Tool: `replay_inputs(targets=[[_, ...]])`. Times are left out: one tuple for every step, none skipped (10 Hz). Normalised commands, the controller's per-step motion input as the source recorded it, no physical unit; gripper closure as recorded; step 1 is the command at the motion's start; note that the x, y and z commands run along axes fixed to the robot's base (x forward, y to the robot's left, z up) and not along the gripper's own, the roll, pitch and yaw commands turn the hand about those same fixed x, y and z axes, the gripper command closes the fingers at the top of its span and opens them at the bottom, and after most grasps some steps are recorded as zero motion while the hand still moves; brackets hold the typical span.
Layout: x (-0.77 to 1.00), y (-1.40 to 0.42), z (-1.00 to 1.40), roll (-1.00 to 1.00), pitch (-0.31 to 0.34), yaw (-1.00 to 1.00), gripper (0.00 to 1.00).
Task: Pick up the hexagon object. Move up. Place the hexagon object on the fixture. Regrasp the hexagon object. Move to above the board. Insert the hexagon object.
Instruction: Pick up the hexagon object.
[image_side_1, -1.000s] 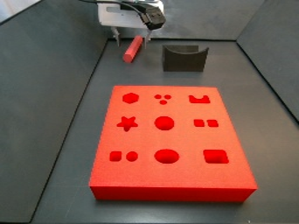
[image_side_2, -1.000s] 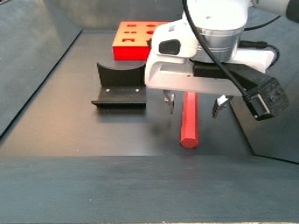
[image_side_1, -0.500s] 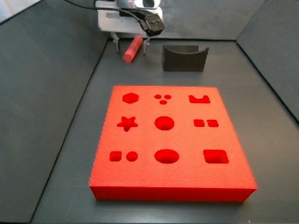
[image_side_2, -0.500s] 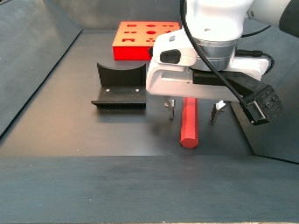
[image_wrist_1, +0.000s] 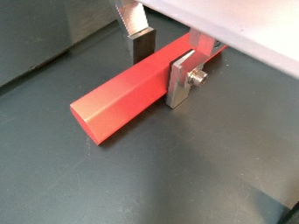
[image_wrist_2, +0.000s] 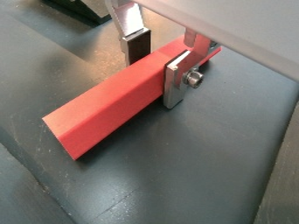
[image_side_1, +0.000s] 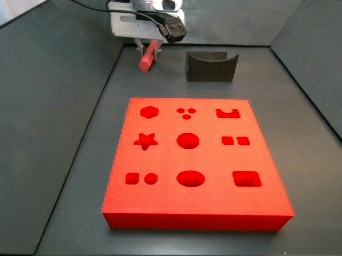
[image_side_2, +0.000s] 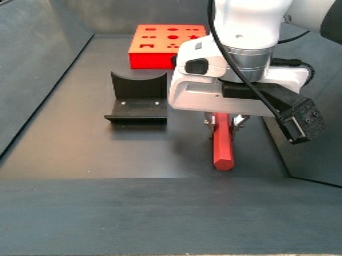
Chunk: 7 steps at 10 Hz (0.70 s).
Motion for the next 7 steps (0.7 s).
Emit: replay_inputs(targets=[[0.00, 0.00, 0.00, 0.00, 0.000, 0.00, 1.00], [0.00, 0.00, 0.00, 0.00, 0.000, 0.00, 1.00], [0.00, 0.00, 0.00, 0.00, 0.000, 0.00, 1.00], [0.00, 0.00, 0.00, 0.00, 0.000, 0.00, 1.00], [0.00, 0.00, 0.00, 0.00, 0.000, 0.00, 1.00], [0.00, 0.00, 0.00, 0.00, 0.000, 0.00, 1.00], [0.00, 0.00, 0.00, 0.00, 0.000, 0.00, 1.00]])
